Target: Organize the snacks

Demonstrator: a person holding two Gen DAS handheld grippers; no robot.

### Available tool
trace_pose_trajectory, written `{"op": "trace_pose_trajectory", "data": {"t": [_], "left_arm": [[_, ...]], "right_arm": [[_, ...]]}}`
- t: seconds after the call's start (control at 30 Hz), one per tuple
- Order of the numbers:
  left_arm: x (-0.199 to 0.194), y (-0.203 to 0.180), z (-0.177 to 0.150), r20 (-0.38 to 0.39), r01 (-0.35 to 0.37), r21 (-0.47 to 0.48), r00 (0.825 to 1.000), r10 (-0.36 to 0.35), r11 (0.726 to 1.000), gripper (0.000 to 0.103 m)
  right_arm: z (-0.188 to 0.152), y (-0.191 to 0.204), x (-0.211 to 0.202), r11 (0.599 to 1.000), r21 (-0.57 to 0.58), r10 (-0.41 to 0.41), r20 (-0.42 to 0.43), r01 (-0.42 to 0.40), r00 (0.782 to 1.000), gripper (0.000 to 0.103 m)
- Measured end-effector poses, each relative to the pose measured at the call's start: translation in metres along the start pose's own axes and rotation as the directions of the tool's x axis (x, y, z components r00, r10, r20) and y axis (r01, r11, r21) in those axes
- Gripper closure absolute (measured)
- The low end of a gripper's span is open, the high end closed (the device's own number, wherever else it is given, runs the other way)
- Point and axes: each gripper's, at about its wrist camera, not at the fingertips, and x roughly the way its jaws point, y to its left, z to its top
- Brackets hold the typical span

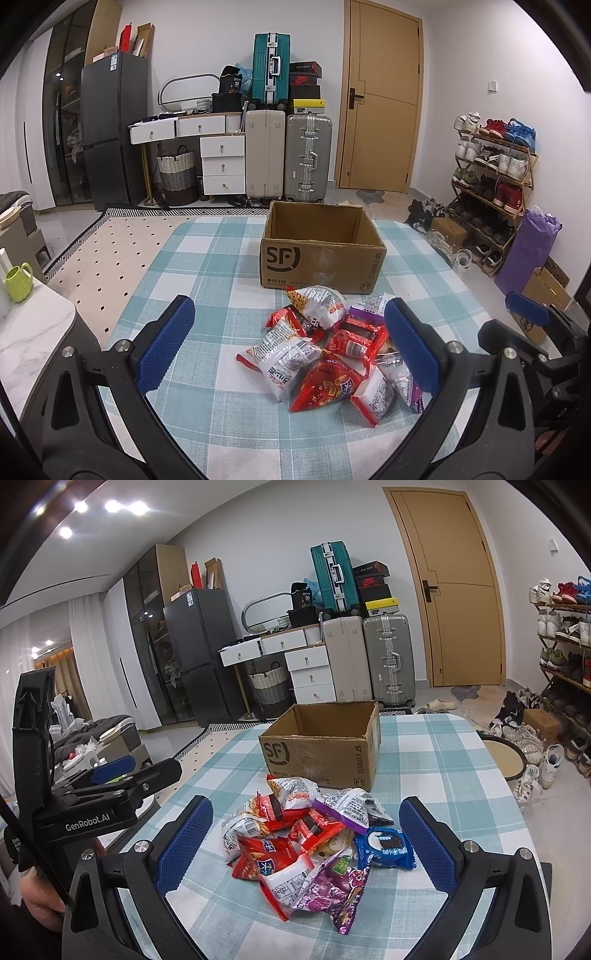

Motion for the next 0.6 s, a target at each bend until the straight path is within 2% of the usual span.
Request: {"op": "trace_pose_trajectory", "data": {"t": [0.13,0.3,0.5,0.6], "left_arm": [[0.004,0.000,-0.001,-0.014,0.012,-0.004,1.000,-0.012,1.000,0.001],[0.012,0.004,-0.003,-0.035,0.059,-0.033,0.998,-0.060,0.998,0.001],[0.020,0.001,-0.003,-0.045,0.066,-0.020,0.997,-0.066,0.998,0.001],[0.028,0.003,-0.006,-0.066,0.105,-0.037,0.992,-0.108,0.994,0.001]], "right_arm": [[-0.001,-0.001,-0.001,1.000,0.000,-0.002,-0.004,0.002,1.000,0.000],[-0.004,-0.005,0.004,1.000,0.005,-0.004,-0.011,0.004,1.000,0.000],[-0.006,-0.009,0.014,1.000,0.010,-0.015,-0.022,0.016,1.000,0.000],[-0.007,-0.011,0.019,1.000,0.015,-0.015,-0.030,0.016,0.999,0.000]]}}
